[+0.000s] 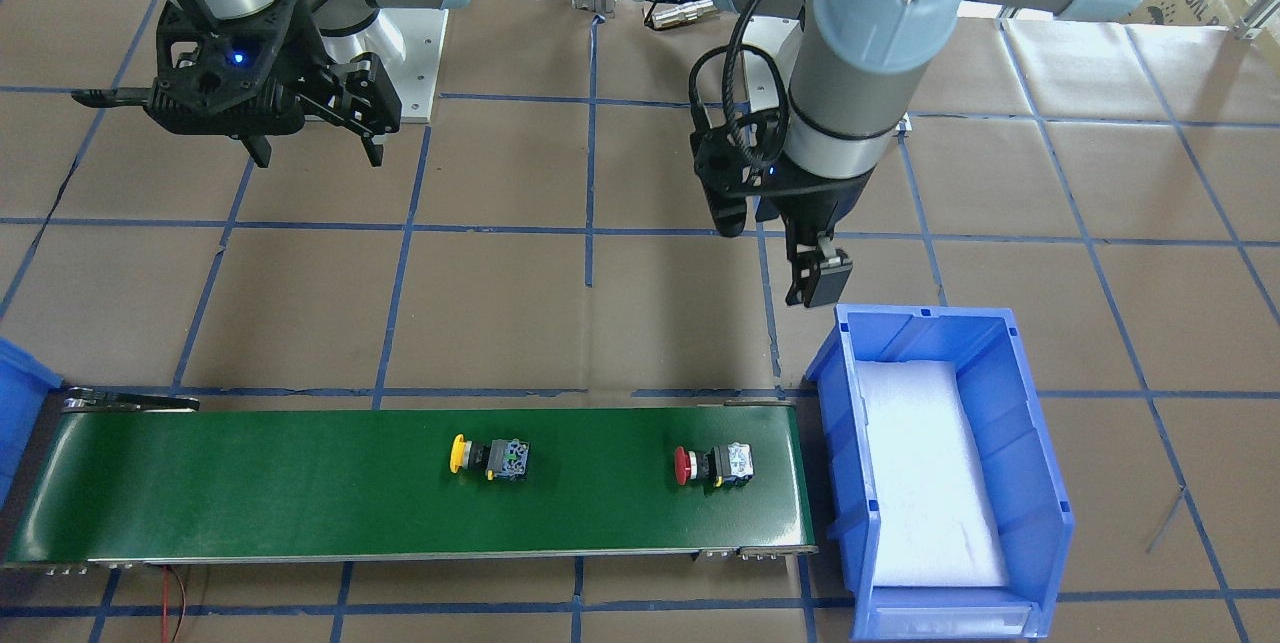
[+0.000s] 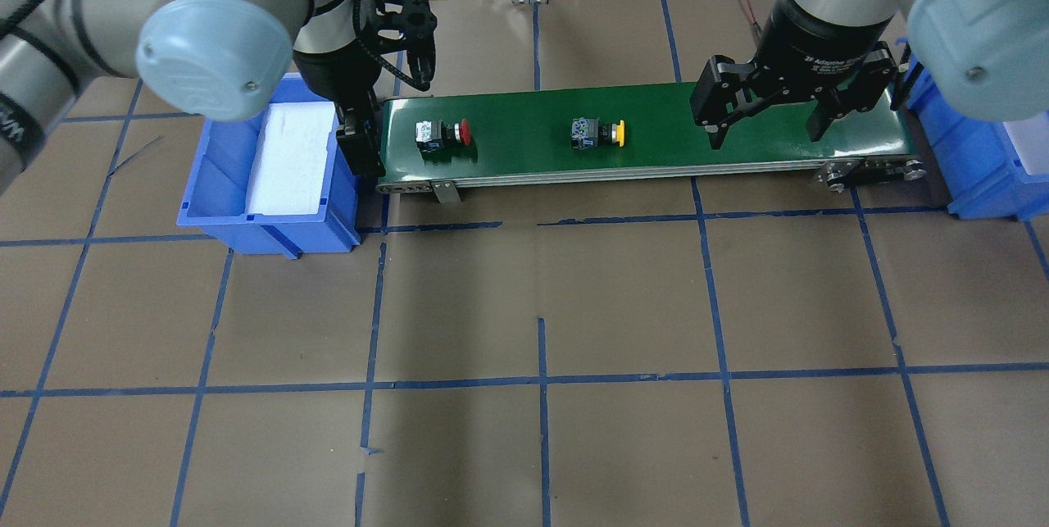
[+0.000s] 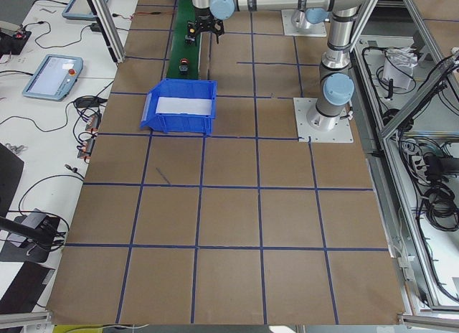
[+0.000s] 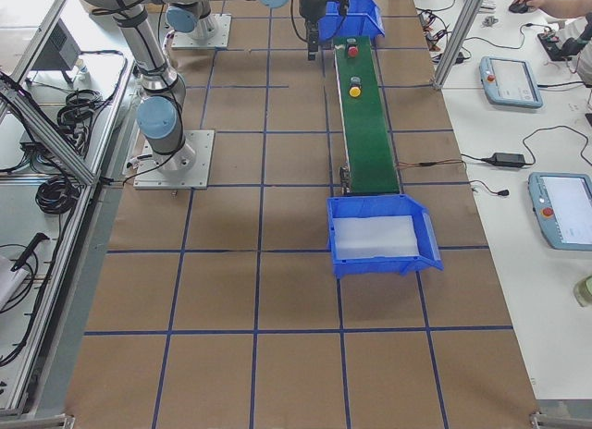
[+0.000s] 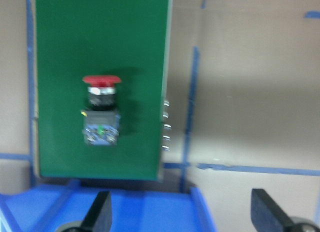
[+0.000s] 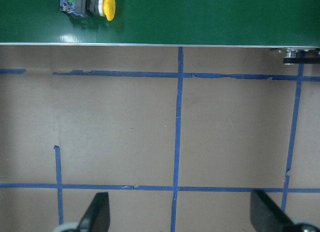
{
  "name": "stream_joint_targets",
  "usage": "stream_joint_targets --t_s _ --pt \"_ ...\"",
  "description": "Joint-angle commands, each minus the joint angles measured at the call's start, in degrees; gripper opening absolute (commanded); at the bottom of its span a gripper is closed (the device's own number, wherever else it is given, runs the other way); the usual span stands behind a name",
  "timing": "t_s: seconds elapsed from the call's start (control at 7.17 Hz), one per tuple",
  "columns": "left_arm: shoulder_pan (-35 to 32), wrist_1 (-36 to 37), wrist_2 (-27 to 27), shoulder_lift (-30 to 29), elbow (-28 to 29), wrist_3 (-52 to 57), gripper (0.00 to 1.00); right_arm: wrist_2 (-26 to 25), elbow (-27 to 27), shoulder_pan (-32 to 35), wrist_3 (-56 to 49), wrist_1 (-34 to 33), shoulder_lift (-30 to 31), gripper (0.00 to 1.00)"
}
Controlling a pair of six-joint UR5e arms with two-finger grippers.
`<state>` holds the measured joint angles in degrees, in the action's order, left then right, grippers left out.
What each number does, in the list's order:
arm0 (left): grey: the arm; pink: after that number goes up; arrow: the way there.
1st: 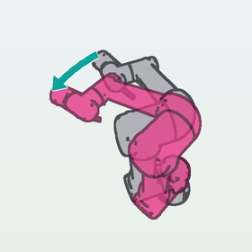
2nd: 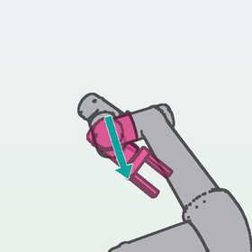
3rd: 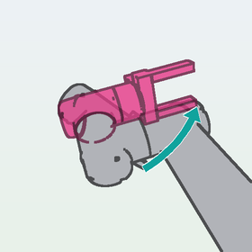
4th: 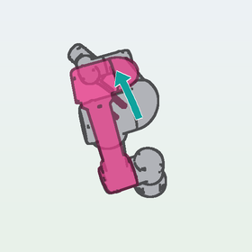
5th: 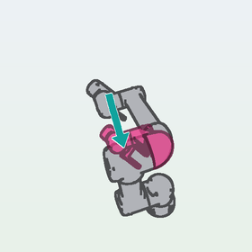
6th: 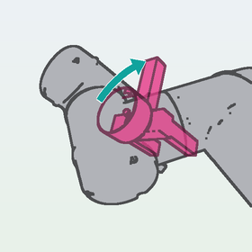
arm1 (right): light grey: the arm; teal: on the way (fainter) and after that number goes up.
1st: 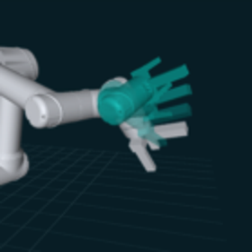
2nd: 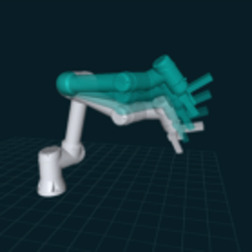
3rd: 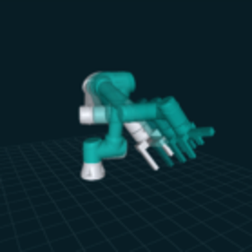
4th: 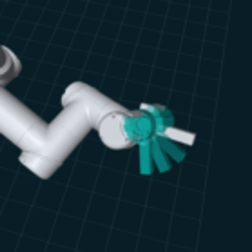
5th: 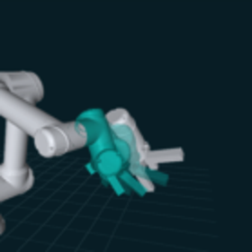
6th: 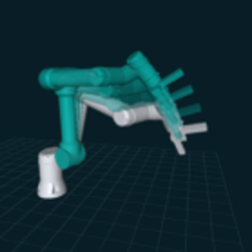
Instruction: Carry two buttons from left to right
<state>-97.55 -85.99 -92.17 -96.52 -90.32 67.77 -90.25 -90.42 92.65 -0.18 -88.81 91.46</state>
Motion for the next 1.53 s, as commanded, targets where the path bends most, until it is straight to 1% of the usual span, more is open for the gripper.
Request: stream_joint_targets --t_s 0.0,0.14,0.28,0.42,0.7,0.84,1.12,1.25,1.39 --pt "2.6 -3.1 -0.3 10.5 -8.4 -19.9 0.98 0.3 0.1 0.0 -3.3 -0.7 0.0 1.00" --pt "4.0 -3.0 0.6 10.5 -6.9 -27.9 0.98 0.5 0.1 -0.2 -2.6 -0.7 0.0 1.00" --pt "4.1 -3.2 -0.2 8.9 -3.1 -41.2 1.00 0.5 1.6 -0.5 -2.6 -1.1 -0.1 1.00" --pt "4.1 -4.2 -0.3 7.9 -0.2 -52.2 1.00 0.3 2.0 -1.7 -2.6 -0.7 -0.2 1.00" --pt "4.0 -3.3 0.5 7.3 0.5 -66.6 1.00 0.2 2.5 -2.9 -3.3 -0.9 -1.9 1.00" --pt "4.0 -3.3 0.4 7.3 0.5 -68.5 1.00 -0.4 2.9 -3.3 -3.2 -0.7 -2.2 1.00" --pt "3.9 1.2 0.7 6.4 -0.1 -68.7 1.00 -0.3 2.8 -3.3 -3.5 -0.2 -2.2 1.00" --pt "3.9 1.3 0.7 6.2 0.0 -68.7 1.00 0.6 2.9 -3.3 -3.8 -0.6 -2.9 1.00" --pt "3.9 1.4 0.7 6.1 0.1 -68.6 1.00 0.5 2.4 -3.1 -6.3 1.0 -4.4 1.00"
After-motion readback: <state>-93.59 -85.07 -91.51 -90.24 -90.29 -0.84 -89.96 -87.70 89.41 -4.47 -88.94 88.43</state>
